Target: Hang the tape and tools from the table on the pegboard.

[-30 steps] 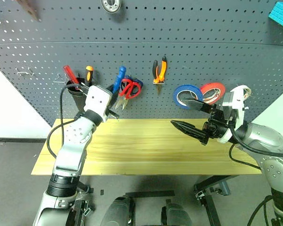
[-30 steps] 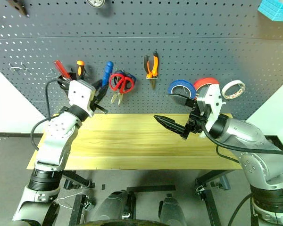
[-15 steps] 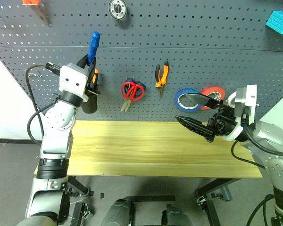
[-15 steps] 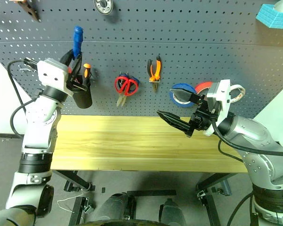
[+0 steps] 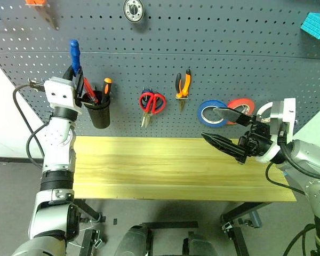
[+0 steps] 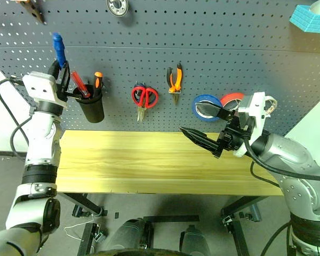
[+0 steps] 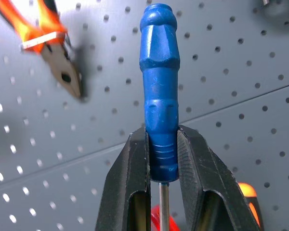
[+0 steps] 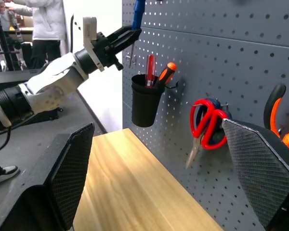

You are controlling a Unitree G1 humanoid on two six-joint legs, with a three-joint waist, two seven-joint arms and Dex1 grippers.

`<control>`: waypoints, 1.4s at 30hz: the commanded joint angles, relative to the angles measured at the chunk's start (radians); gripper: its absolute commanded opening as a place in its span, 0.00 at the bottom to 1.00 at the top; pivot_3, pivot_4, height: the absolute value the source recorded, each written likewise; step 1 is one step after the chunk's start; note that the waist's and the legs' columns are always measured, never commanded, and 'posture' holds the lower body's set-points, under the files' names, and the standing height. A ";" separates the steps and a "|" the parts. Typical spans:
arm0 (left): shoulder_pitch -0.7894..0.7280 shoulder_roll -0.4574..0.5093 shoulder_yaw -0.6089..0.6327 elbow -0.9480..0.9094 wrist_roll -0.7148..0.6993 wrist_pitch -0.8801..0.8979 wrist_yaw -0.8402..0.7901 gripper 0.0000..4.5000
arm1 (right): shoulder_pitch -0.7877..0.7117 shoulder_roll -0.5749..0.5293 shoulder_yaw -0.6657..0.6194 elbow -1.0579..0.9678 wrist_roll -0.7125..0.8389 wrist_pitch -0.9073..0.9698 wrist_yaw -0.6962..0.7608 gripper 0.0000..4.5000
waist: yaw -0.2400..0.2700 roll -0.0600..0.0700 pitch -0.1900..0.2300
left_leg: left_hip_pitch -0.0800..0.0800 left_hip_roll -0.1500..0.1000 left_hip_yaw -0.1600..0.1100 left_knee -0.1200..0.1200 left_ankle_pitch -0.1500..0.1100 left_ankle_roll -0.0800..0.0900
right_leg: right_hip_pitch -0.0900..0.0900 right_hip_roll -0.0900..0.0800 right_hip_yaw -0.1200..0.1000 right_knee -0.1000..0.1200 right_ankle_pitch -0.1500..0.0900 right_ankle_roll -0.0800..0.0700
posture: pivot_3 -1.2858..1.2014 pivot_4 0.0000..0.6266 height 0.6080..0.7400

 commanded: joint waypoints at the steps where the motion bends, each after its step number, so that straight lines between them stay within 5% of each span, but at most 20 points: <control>1: -0.049 -0.002 0.008 0.009 -0.023 -0.049 -0.008 0.10 | 0.014 -0.016 -0.041 -0.054 0.039 0.010 -0.019 1.00 | -0.001 0.000 0.001 | 0.000 0.000 0.000 0.000 0.000 0.000 | 0.000 0.000 0.000 0.000 0.000 0.000 | 0.52 0.18 1.00; 16: -0.071 -0.046 -0.006 0.113 -0.036 -0.061 -0.030 0.10 | 0.130 -0.079 -0.152 -0.149 0.172 0.081 -0.104 1.00 | -0.051 -0.002 0.050 | -0.001 0.000 0.001 0.000 -0.001 0.003 | 0.000 -0.003 0.000 -0.002 -0.001 -0.002 | 0.50 0.31 1.00; 37: 0.194 -0.049 0.019 -0.307 -0.045 0.267 0.061 0.10 | 0.130 -0.110 -0.113 -0.117 0.159 0.076 -0.113 1.00 | -0.075 -0.001 0.085 | -0.002 0.000 0.001 -0.001 -0.003 0.005 | 0.000 -0.004 -0.001 -0.006 -0.002 -0.003 | 0.50 0.31 1.00; 42: 0.190 -0.048 0.029 -0.326 -0.084 0.331 0.042 0.44 | 0.113 -0.106 -0.092 -0.099 0.135 0.067 -0.101 1.00 | -0.075 -0.001 0.085 | -0.002 0.000 0.001 -0.002 -0.003 0.005 | 0.000 -0.004 -0.001 -0.007 -0.002 -0.004 | 0.51 0.30 1.00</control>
